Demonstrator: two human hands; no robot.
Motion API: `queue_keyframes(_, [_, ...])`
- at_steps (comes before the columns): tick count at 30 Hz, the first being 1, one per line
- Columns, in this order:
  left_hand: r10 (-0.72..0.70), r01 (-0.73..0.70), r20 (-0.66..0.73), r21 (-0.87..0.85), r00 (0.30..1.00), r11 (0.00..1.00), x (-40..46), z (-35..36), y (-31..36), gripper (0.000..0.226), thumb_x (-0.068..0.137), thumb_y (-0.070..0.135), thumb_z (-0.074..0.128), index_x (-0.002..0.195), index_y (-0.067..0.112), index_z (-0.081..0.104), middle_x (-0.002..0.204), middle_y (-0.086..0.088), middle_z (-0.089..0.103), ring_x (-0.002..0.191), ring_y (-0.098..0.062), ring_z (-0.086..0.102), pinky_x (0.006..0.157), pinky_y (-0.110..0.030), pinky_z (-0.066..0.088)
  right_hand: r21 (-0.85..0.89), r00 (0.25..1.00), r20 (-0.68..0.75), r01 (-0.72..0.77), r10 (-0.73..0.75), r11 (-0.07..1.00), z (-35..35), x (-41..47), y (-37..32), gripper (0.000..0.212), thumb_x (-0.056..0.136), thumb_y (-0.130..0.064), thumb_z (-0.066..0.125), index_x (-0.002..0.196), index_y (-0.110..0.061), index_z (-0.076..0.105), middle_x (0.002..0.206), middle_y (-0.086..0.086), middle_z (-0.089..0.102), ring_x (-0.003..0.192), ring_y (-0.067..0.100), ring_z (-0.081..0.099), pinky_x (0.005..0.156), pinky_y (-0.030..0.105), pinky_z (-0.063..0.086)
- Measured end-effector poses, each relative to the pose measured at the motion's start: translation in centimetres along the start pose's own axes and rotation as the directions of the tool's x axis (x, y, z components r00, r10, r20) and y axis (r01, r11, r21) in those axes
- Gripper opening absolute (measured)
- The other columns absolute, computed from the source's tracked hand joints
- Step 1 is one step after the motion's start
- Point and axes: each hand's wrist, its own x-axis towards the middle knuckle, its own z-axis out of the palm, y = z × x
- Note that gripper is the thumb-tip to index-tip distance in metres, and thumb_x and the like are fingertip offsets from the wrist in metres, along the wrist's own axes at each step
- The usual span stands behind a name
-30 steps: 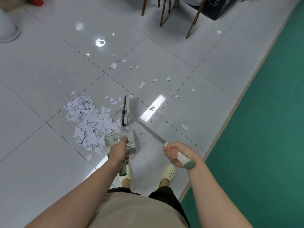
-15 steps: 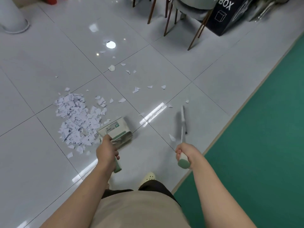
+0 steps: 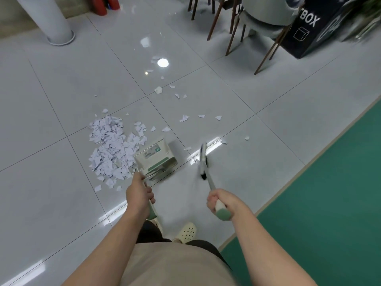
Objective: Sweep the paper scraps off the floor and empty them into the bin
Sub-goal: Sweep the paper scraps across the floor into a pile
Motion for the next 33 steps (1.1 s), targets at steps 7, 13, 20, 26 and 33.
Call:
queue_keyframes(7, [-0.031,0.031,-0.003,0.059,1.0,0.998,1.3,1.2,-0.5,0.009,0.091,0.026,0.047,0.086,0.019,0.045,0.054,0.004,0.025,0.049,-0.015,0.021,0.05,-0.029,0.023,0.442,0.928,0.36,-0.08,-0.095,0.894,-4.9,-2.4,-6.1,0.039,0.083,0.01,0.055,0.085,-0.021,0.031,0.058,-0.008,0.03,0.034,0.002,0.038,0.032,0.015,0.039])
queue_keyframes(13, [-0.033,0.026,0.055,0.118,0.998,0.993,3.2,6.7,1.3,0.011,0.09,0.025,0.05,0.092,0.015,0.053,0.056,0.002,0.03,0.049,-0.016,0.025,0.05,-0.03,0.027,0.2,0.987,0.093,0.107,-0.128,0.974,-1.9,-3.9,-8.6,0.021,0.091,0.0,0.046,0.075,-0.013,0.046,0.058,-0.007,0.03,0.036,0.002,0.031,0.03,0.015,0.028])
queue_keyframes(20, [-0.065,0.041,0.148,0.163,0.987,0.986,6.3,14.6,6.0,0.013,0.086,0.029,0.051,0.087,0.016,0.049,0.062,-0.003,0.039,0.048,-0.019,0.03,0.05,-0.029,0.03,0.249,0.973,-0.115,0.225,-0.202,0.942,-2.8,-6.1,-14.7,0.026,0.092,0.004,0.046,0.073,-0.014,0.04,0.048,-0.003,0.035,0.032,0.006,0.033,0.029,0.016,0.031])
queue_keyframes(26, [-0.071,0.023,0.227,0.207,0.971,0.978,7.8,17.7,8.8,0.016,0.091,0.031,0.049,0.086,0.016,0.048,0.06,-0.002,0.036,0.05,-0.019,0.028,0.052,-0.03,0.03,0.259,0.945,-0.264,0.26,-0.191,0.93,-5.0,-5.5,-18.8,0.027,0.094,-0.001,0.049,0.074,-0.015,0.038,0.042,-0.002,0.034,0.028,0.009,0.033,0.028,0.016,0.032])
queue_keyframes(33, [-0.085,0.028,0.268,0.21,0.96,0.977,8.1,19.7,9.8,0.016,0.085,0.03,0.05,0.091,0.016,0.047,0.058,0.002,0.026,0.05,-0.017,0.022,0.049,-0.027,0.026,0.295,0.933,-0.345,0.214,-0.105,0.931,-8.6,-4.6,-21.5,0.023,0.096,-0.001,0.05,0.08,-0.013,0.039,0.042,-0.002,0.034,0.026,0.009,0.033,0.026,0.016,0.031])
